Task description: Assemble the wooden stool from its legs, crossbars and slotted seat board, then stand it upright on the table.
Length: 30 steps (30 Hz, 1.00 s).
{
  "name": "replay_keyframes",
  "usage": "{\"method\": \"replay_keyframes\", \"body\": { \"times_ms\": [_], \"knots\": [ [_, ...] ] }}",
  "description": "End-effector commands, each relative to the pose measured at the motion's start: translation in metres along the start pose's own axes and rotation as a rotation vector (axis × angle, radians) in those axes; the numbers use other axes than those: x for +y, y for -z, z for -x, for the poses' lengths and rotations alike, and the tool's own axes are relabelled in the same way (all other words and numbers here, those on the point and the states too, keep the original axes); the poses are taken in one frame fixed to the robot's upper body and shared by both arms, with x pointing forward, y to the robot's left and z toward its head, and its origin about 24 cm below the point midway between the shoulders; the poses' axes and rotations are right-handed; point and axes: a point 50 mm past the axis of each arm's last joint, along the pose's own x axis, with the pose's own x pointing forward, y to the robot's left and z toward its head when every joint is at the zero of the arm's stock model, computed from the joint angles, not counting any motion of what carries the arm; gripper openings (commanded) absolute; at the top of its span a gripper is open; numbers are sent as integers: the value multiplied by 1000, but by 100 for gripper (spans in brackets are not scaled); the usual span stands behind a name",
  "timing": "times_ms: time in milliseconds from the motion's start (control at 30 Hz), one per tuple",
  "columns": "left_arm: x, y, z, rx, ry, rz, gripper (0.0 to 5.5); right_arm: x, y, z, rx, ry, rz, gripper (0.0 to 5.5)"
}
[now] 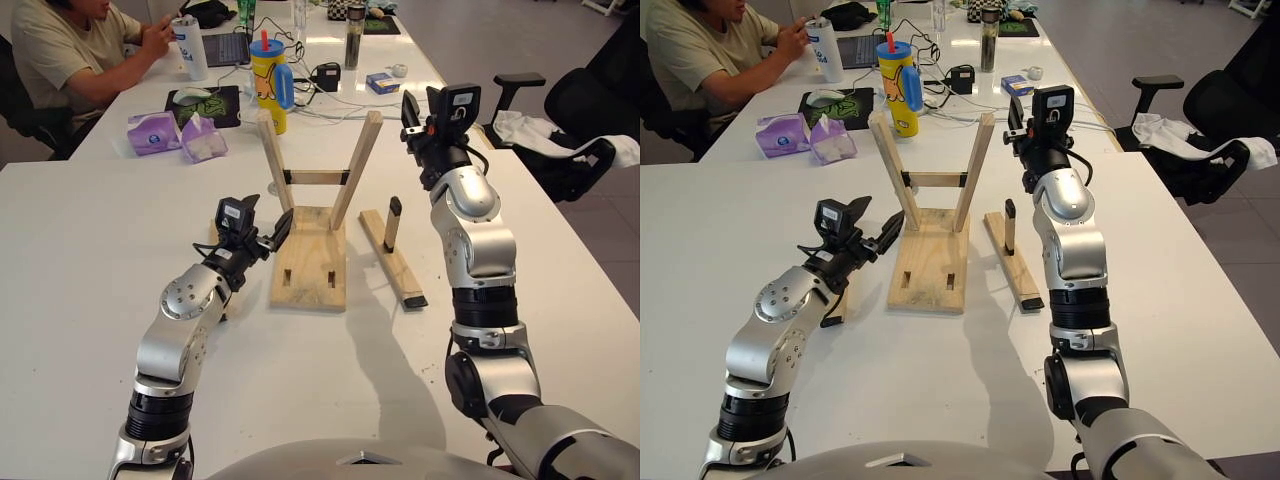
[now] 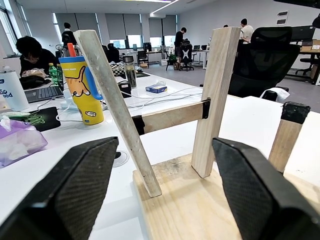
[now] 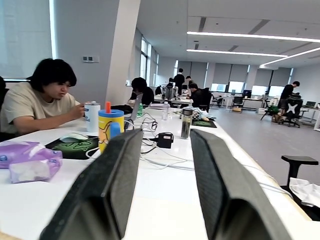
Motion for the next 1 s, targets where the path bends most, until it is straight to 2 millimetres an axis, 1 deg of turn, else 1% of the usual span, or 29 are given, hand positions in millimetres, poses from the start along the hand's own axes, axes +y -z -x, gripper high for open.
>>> {"method": "replay_keyframes", "body": {
  "times_ms": [33,267,400,467,533,600,667,700,733,767,800,1000],
  "knots": [
    [0,-1,-3,-6,-5,-3,346,5,6,3,37,15,-7,176],
    [0,0,-3,-6,-10,-3,346,6,7,2,53,8,-10,176],
    [0,0,-4,-10,-9,-2,346,7,-3,1,16,-5,-9,176],
    [0,0,-4,-10,-9,-2,346,9,-1,2,16,-13,-8,176],
    [-1,1,-3,-7,-7,-7,346,10,18,8,101,9,-32,176],
    [-2,0,-2,-11,-6,-4,346,12,55,20,268,30,-74,176],
    [-6,-2,-2,-19,4,6,346,8,104,46,497,80,-99,176],
    [-8,-4,-3,-24,10,11,346,4,124,63,587,100,-80,176],
    [-10,-4,-4,-27,17,13,346,1,132,75,628,110,-71,176],
    [-11,-5,-3,-27,23,13,346,-1,129,78,617,111,-69,176],
    [-10,-5,-2,-27,21,14,346,-2,122,76,588,108,-61,176],
    [-9,-5,-3,-19,21,13,346,-6,87,52,420,84,-43,176]
  ]
}}
